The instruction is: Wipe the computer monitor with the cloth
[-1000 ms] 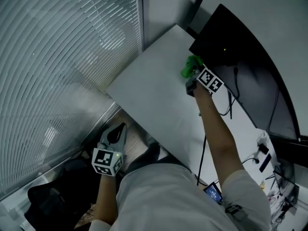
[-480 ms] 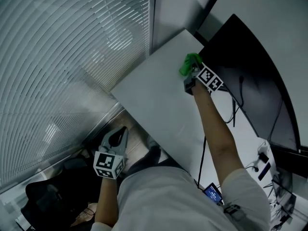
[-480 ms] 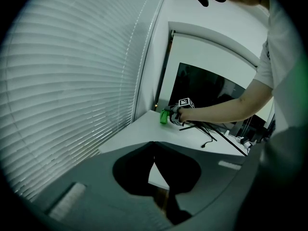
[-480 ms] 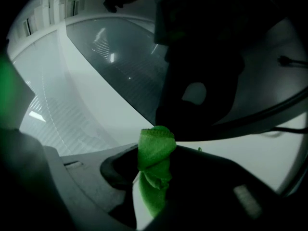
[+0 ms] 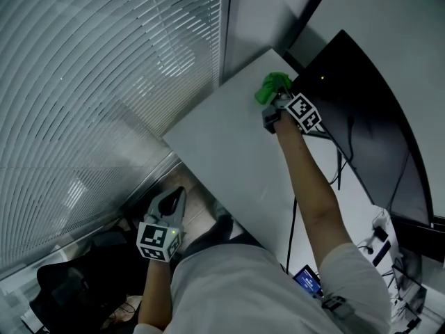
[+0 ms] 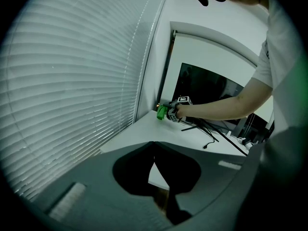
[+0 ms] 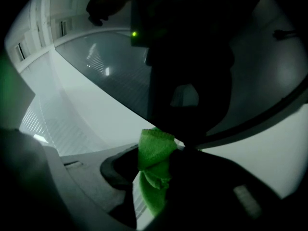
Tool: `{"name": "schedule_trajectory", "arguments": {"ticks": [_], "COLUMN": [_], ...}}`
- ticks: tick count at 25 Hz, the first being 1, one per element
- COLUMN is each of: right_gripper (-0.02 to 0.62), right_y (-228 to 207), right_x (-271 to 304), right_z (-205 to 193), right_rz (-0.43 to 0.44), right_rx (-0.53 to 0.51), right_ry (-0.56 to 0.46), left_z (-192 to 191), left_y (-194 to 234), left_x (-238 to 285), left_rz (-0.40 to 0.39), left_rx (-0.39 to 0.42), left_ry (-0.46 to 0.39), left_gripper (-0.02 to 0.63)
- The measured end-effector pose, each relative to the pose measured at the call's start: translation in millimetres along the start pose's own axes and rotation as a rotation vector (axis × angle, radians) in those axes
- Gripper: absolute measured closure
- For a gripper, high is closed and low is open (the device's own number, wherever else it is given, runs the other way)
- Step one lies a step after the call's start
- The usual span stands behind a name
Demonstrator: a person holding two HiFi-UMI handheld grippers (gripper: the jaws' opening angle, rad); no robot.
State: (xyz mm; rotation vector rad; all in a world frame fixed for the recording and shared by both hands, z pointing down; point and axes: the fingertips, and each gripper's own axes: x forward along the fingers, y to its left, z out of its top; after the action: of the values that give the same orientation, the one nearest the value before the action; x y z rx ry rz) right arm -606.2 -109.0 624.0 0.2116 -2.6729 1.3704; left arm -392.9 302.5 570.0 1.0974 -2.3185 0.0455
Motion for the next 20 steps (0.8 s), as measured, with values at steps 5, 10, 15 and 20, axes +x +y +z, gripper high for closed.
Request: {"name": "schedule_trajectory", "arguments": {"ticks": [5,10,15,20], "right_gripper": [0.462,0.463,0.463,0.463], "right_y": [5.2,21.1,43.7,67.6], "right_x": [-2.6,-9.1,-18.8,-31.6], "right_z": [7.8,20.1,34.6,49.8], "right_rz": [0.012,0.054,0.097,0.141], "right_rx": [0.063,0.160,0.178,0.207], "right_ry": [-0.078,-0.146,-0.187,-0.228], "left_z": [1.6,3.0,3.7,7.6], "left_y": [2.5,2.2,-3.1,-10.2], "left_x": [3.1,2.9,2.2,-0.9], "left_rz": [-0.005,-0.007,-0.017,-0.027], "left_rx": [0.002,0.004,0.014,0.028], "left_ry": [-0.002,-0.003,-0.007,-0.022], "left_gripper": [0.597,0.597,0.597,0.597]}}
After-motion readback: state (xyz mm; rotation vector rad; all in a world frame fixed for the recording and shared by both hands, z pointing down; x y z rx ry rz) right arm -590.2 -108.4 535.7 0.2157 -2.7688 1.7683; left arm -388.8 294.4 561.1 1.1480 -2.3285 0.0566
